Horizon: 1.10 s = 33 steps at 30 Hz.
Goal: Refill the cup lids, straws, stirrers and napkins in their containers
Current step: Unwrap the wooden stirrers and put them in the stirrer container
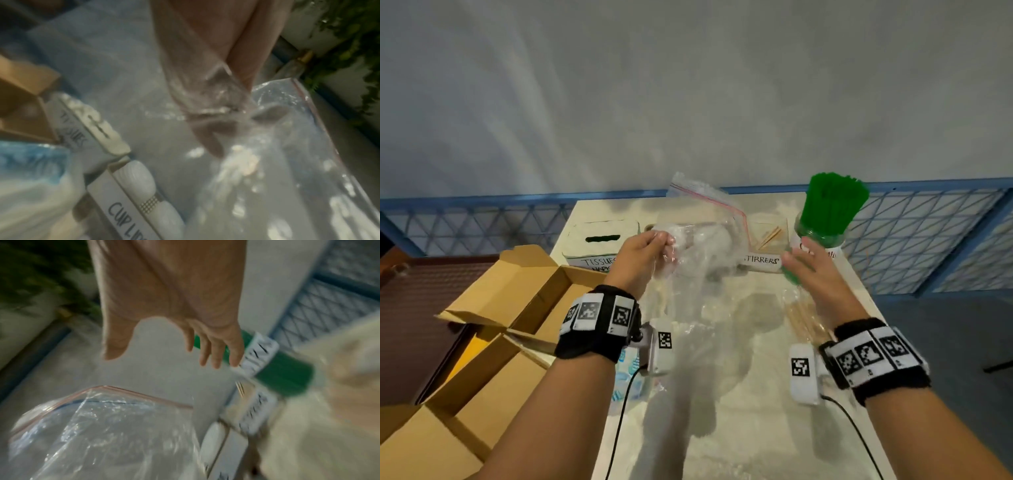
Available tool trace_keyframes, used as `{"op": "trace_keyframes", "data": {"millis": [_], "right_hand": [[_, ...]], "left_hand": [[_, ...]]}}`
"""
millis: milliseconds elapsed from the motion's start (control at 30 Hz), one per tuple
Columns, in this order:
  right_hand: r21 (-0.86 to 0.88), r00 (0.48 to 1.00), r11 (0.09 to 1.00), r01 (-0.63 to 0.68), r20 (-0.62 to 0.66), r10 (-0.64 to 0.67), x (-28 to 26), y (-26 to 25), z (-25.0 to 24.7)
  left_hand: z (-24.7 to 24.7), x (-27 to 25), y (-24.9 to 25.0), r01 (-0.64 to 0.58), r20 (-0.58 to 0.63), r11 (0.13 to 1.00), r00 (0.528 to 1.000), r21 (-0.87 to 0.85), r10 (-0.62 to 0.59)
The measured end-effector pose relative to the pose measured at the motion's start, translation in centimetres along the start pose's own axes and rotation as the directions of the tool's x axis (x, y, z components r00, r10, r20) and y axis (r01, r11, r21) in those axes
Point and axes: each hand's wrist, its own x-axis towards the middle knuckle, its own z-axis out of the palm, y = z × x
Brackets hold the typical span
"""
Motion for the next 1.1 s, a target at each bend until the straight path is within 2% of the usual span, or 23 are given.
{"op": "trace_keyframes", "data": {"millis": [67,100,233,300,333,433,533,700,833,900,967,1000,1033,1100], "right_hand": [[0.043,0.978,0.988,-0.146,0.156,0.137,-0.7,1.2,1.5],[0.047,0.968,0.982,-0.181,0.186,0.17,-0.9,1.6,2.3],[0.17,0.934,0.937,-0.305,0.245,0.26,-0.9,2.5,4.7],[0.242,0.938,0.922,-0.302,0.247,0.243,-0.9,2.3,5.5],[0.286,0.95,0.916,-0.281,0.221,0.222,-0.9,2.2,5.8],[0.372,0.98,0.906,-0.199,0.07,0.187,-0.5,1.3,6.2],[0.395,0.984,0.912,-0.111,-0.085,0.157,0.1,0.8,6.0],[0.234,0.979,0.972,-0.014,-0.195,0.062,0.6,0.6,5.4],[0.166,0.956,0.984,0.066,-0.293,-0.014,1.1,0.5,3.9],[0.157,0.966,0.984,0.084,-0.255,-0.042,1.1,0.2,3.3],[0.151,0.988,0.981,0.124,-0.109,-0.108,0.8,-0.4,2.6],[0.109,0.99,0.984,0.138,-0.015,-0.137,0.7,-0.7,2.2],[0.007,0.986,0.988,0.154,0.067,-0.154,0.7,-1.1,1.6],[-0.303,0.974,0.926,0.224,0.115,-0.197,0.7,-1.9,0.8]], "left_hand": [[-0.3,-0.3,0.1,0.077,0.03,0.984,0.997,-0.162,-0.073],[-0.5,-0.4,0.2,0.115,0.048,0.965,0.993,-0.237,-0.106],[-0.9,-0.9,0.5,0.167,0.078,0.901,0.986,-0.4,-0.148],[-1.0,-1.2,0.6,0.174,0.078,0.89,0.985,-0.422,-0.156],[-1.1,-1.3,0.6,0.173,0.061,0.911,0.985,-0.375,-0.162],[-1.5,-1.5,-0.3,0.165,-0.052,0.984,0.984,-0.067,-0.169],[-1.6,-2.0,-1.5,0.176,-0.16,0.984,0.973,0.039,-0.168],[-1.1,-2.5,-2.2,0.005,-0.262,0.985,0.964,0.174,0.042],[-1.4,-2.4,-1.4,-0.093,-0.289,0.964,0.943,0.25,0.166],[-1.4,-2.5,-1.0,-0.098,-0.262,0.964,0.951,0.246,0.163],[-1.6,-2.6,-0.6,-0.092,-0.161,0.959,0.977,0.267,0.138],[-1.8,-2.7,-0.3,-0.083,-0.105,0.94,0.987,0.332,0.124],[-1.9,-2.9,0.0,-0.083,-0.067,0.897,0.99,0.434,0.124],[-2.2,-3.2,0.6,-0.108,-0.063,0.724,0.977,0.681,0.205]]}}
